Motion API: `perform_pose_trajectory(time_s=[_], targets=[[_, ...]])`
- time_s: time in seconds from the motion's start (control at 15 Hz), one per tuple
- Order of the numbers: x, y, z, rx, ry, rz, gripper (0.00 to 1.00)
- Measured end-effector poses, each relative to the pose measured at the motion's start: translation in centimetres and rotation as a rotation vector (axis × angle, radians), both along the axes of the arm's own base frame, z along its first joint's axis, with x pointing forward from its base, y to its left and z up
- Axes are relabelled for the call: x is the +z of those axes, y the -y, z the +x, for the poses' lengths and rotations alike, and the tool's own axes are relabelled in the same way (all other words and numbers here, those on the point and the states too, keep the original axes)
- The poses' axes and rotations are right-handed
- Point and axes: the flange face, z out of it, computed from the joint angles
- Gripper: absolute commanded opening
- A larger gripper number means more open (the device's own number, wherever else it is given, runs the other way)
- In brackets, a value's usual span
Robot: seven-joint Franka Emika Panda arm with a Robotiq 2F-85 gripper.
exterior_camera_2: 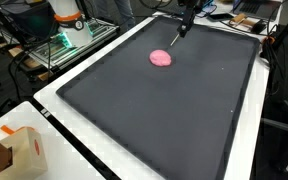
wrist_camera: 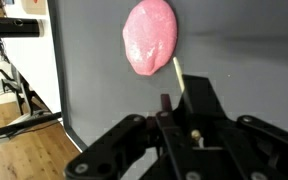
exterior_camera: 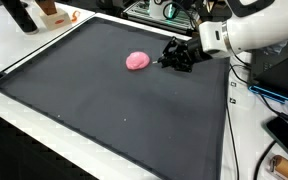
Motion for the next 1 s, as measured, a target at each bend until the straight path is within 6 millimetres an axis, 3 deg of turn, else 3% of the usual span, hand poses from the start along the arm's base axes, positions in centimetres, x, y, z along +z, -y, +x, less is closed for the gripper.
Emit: perform_pose_trajectory(time_s=[0.53, 1.0], targets=[[5.1, 3.4, 2.3, 0.081, 0.037, 0.167, 0.06], [10.2, 8.9, 1.1, 0.111, 0.084, 0.386, 0.06]])
